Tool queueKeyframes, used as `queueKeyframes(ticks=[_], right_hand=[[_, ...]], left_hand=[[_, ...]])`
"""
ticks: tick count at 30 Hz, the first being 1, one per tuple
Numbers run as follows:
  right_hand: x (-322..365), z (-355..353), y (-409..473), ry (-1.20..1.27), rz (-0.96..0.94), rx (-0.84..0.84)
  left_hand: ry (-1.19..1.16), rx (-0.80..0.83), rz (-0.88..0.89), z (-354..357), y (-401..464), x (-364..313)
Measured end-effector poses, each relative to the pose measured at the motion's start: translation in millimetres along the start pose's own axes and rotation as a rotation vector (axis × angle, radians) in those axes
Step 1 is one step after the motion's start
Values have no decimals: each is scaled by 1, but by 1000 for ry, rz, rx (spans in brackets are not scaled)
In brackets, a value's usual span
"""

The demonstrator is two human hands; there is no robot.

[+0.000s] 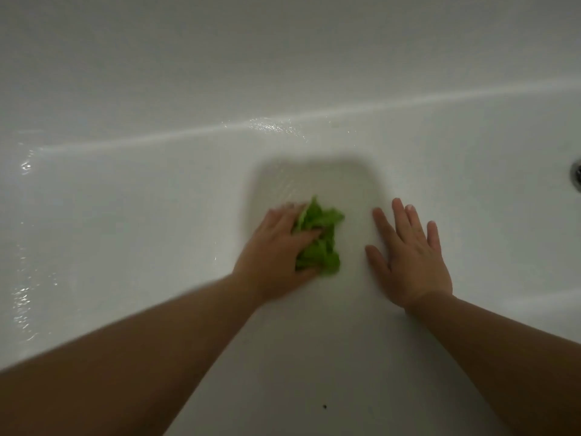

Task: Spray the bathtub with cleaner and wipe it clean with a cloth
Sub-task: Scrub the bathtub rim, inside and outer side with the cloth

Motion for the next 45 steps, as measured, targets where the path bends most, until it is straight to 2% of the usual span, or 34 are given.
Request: queueKeyframes(ticks=[4, 8, 15, 19, 23, 30, 34, 36, 38, 40, 45], right_hand=[[-3, -1, -2, -10, 22, 24], [-4, -1, 0, 8, 20, 12], [-12, -1, 8, 2, 11, -11], [-18, -3, 16, -2, 7, -23], [-19, -2, 17, 9, 1, -23], [-19, 0, 13, 11, 0, -7], [-17, 1, 5, 13, 16, 4], [-16, 2, 1, 3, 25, 6], [-16, 3, 0, 0, 30, 11], [-17, 3, 0, 5, 34, 7], [-18, 2, 5, -1, 24, -8]], left_hand=[[1, 135, 128, 32, -82, -10], [91, 87, 184, 19, -50, 15], [24, -161, -221, -68, 109, 30], [-67, -242, -335, -66, 126, 10], [-86, -122, -261, -40, 75, -10], [-219, 119, -281, -38, -16, 13], [-176, 336, -98, -13, -73, 5], [-98, 369, 15, 4, -106, 1], [-82, 294, 65, 10, -116, 2], [-48, 170, 26, 9, -98, 11], [-42, -82, -264, -16, 11, 31]])
Point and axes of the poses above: each hand's wrist, its own y-axis towards the middle knuckle, its own z-axis out of the palm, x = y × z, the point moved 6 cm from there along y, towards the middle knuckle, and after that the axes turned 15 degrees about -z, right-handed, at the moved point
